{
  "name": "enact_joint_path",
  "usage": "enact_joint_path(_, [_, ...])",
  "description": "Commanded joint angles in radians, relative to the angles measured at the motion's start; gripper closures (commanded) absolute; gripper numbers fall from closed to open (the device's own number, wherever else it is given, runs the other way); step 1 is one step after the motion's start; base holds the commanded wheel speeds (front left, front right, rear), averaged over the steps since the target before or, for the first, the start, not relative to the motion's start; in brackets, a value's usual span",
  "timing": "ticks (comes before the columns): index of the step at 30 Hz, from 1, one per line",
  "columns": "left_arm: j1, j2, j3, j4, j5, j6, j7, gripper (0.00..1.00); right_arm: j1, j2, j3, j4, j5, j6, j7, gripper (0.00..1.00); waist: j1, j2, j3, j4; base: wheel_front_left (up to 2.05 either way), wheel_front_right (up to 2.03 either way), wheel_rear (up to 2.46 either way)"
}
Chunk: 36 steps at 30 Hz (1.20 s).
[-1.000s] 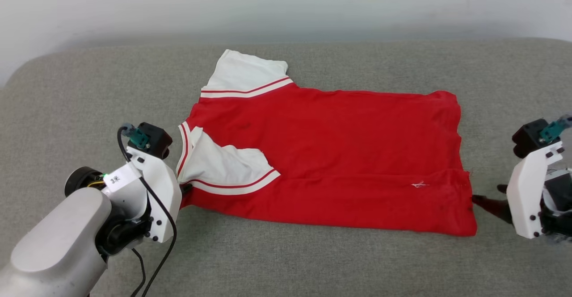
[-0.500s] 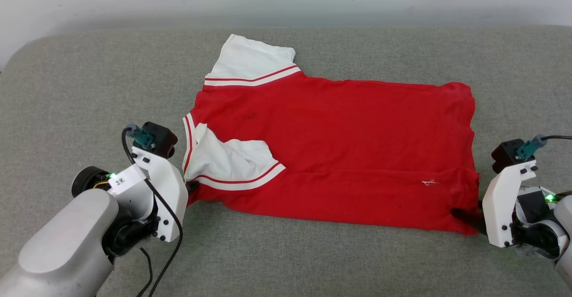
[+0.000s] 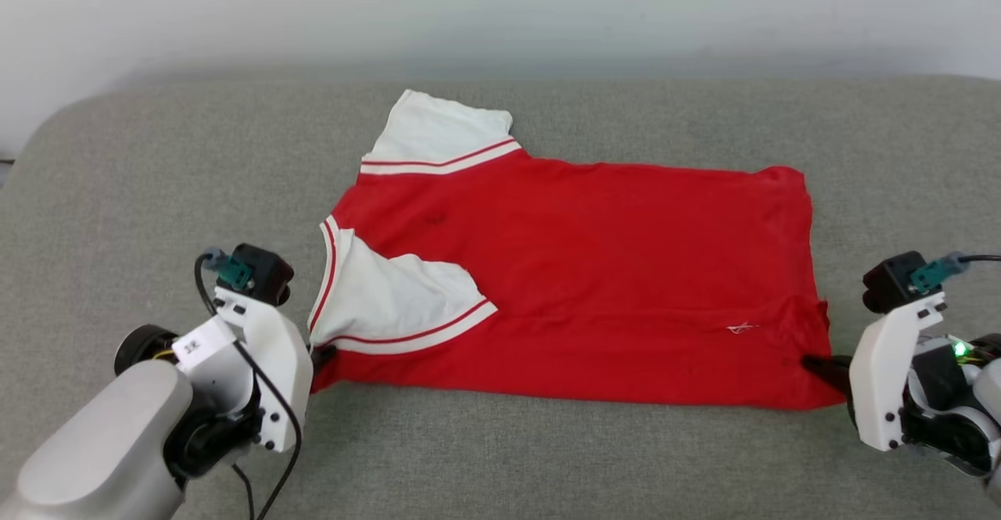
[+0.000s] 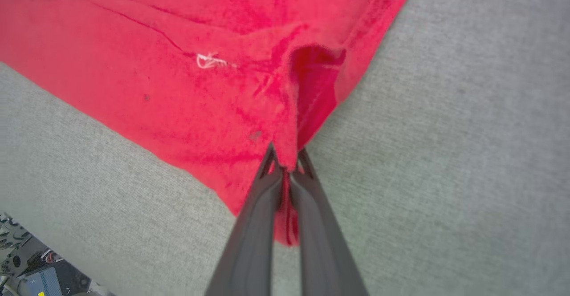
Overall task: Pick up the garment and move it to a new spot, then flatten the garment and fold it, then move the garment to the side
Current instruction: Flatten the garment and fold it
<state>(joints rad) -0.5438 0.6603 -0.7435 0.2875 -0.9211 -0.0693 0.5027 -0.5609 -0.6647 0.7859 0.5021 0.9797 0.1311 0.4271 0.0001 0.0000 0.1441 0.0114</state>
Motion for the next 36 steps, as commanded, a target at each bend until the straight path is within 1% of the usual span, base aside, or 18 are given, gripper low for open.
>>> enact_joint_path(1, [0.02,0.015,0.003,-0.013,-0.009,0.0,-0.003,1.0,0.019,-0.02,0.003,-0.019,0.01,-0.001,-0.011,1.0,-0.0001,0.0,-0.02,-0.005,0.0,0.0,0.0])
enact_joint_path(9, [0.123,0.081,0.015,-0.128,-0.041,0.04,0.002,1.0,0.089,-0.115,-0.02,-0.132,0.046,-0.001,-0.043,1.0,-0.0001,0.0,-0.06,-0.012,0.0,0.0,0.0])
enact_joint_path(15, [0.193,0.104,0.016,-0.182,-0.067,0.079,0.003,1.0,0.141,-0.144,-0.049,-0.153,0.065,-0.001,-0.022,1.0,-0.0001,0.0,-0.048,-0.016,0.0,0.0,0.0])
enact_joint_path(20, [0.219,0.095,0.005,-0.163,-0.065,0.093,-0.005,1.0,0.157,-0.121,-0.075,-0.127,0.072,-0.001,-0.007,1.0,-0.0001,0.0,-0.019,-0.016,0.0,0.0,0.0])
enact_joint_path(22, [0.224,0.08,0.003,-0.143,-0.072,0.094,-0.012,1.0,0.157,-0.107,-0.08,-0.106,0.065,-0.001,0.001,1.0,-0.0001,0.0,-0.009,-0.015,0.0,0.0,0.0])
enact_joint_path(27, [0.213,0.05,-0.018,-0.069,-0.059,0.083,-0.015,1.0,0.158,-0.057,-0.076,-0.032,0.042,-0.001,0.002,1.0,-0.0001,0.0,0.01,-0.012,0.0,0.0,0.0])
enact_joint_path(31, [0.209,0.024,-0.026,-0.018,-0.061,0.068,-0.033,1.0,0.167,-0.023,-0.07,-0.007,0.033,-0.001,-0.024,1.0,-0.0001,0.0,0.002,-0.01,0.0,0.0,0.0])
enact_joint_path(32, [0.209,0.021,-0.024,-0.009,-0.058,0.067,-0.041,0.79,0.17,-0.022,-0.076,-0.005,0.029,-0.001,-0.043,0.8,-0.0001,0.0,-0.003,-0.009,0.0,0.0,0.0])
enact_joint_path(33, [0.209,0.022,-0.025,-0.003,-0.05,0.066,-0.049,0.09,0.17,-0.023,-0.083,0.001,0.02,-0.001,-0.063,0.0,-0.0001,0.0,-0.01,-0.009,0.0,0.0,0.0])
enact_joint_path(34, [0.208,0.025,-0.025,0.0,-0.043,0.066,-0.059,0.09,0.171,-0.025,-0.088,0.004,0.009,-0.001,-0.085,0.0,-0.0001,0.0,-0.017,-0.009,0.0,0.0,0.0])
enact_joint_path(35, [0.207,0.029,-0.024,-0.002,-0.038,0.065,-0.066,0.0,0.173,-0.026,-0.092,0.003,-0.001,-0.001,-0.104,0.0,-0.0001,0.0,-0.025,-0.009,0.0,0.0,0.0])
enact_joint_path(36, [0.207,0.033,-0.023,-0.007,-0.033,0.066,-0.073,0.0,0.176,-0.024,-0.099,-0.001,-0.007,-0.001,-0.126,0.0,-0.0001,0.0,-0.033,-0.009,0.0,0.0,0.0])
